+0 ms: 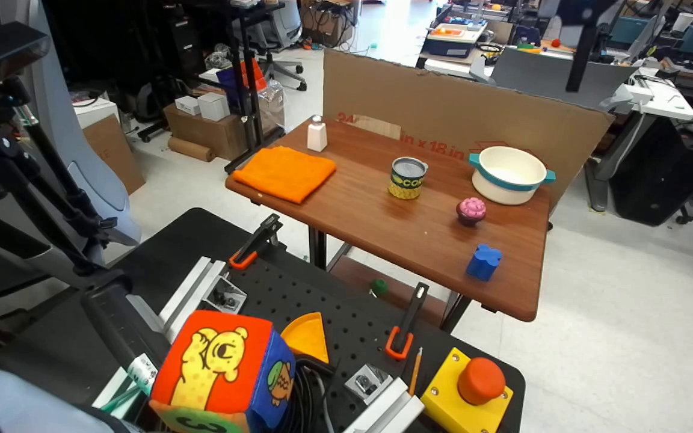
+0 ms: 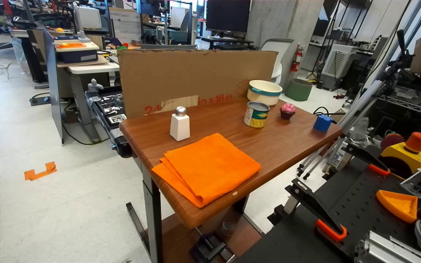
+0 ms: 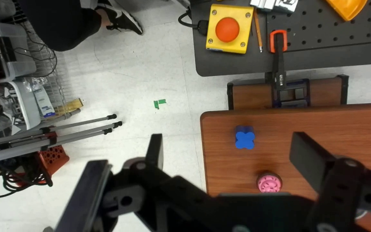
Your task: Put the blue block inside the white pot
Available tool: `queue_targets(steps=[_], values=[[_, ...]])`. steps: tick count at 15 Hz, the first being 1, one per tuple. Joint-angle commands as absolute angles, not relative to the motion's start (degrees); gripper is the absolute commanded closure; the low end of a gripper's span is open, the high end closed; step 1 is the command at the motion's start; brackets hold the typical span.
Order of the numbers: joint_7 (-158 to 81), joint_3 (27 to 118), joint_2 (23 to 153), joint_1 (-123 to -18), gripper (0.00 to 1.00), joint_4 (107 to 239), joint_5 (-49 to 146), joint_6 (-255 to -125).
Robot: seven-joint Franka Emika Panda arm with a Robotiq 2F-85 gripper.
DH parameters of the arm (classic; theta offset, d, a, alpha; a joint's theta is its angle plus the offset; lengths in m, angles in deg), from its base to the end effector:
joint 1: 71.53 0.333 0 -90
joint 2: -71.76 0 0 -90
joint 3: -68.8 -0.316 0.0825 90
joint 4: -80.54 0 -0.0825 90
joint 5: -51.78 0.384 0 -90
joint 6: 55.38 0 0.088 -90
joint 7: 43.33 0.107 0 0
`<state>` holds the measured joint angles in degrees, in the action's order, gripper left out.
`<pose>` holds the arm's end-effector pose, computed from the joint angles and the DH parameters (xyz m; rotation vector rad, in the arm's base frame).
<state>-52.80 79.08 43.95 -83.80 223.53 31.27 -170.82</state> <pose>0.3603 -0.1742 0.4543 2.9071 -0.0777 -0.0871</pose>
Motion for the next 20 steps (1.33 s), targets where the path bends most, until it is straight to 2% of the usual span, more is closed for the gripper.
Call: queue_targets(steps=[1,5,9,20], values=[[-51.51,78.77,55.13,-83.89,0.00,219.93,27.12,-177.30],[-51.88,79.40,66.22,-84.30,0.00,216.82,22.67,-184.65],[-53.06,79.76,76.82,-83.74,0.00,211.60,22.59,-186.27],[-58.67,75.92,95.67,-83.68,0.00,201.66,36.70,-188.28]])
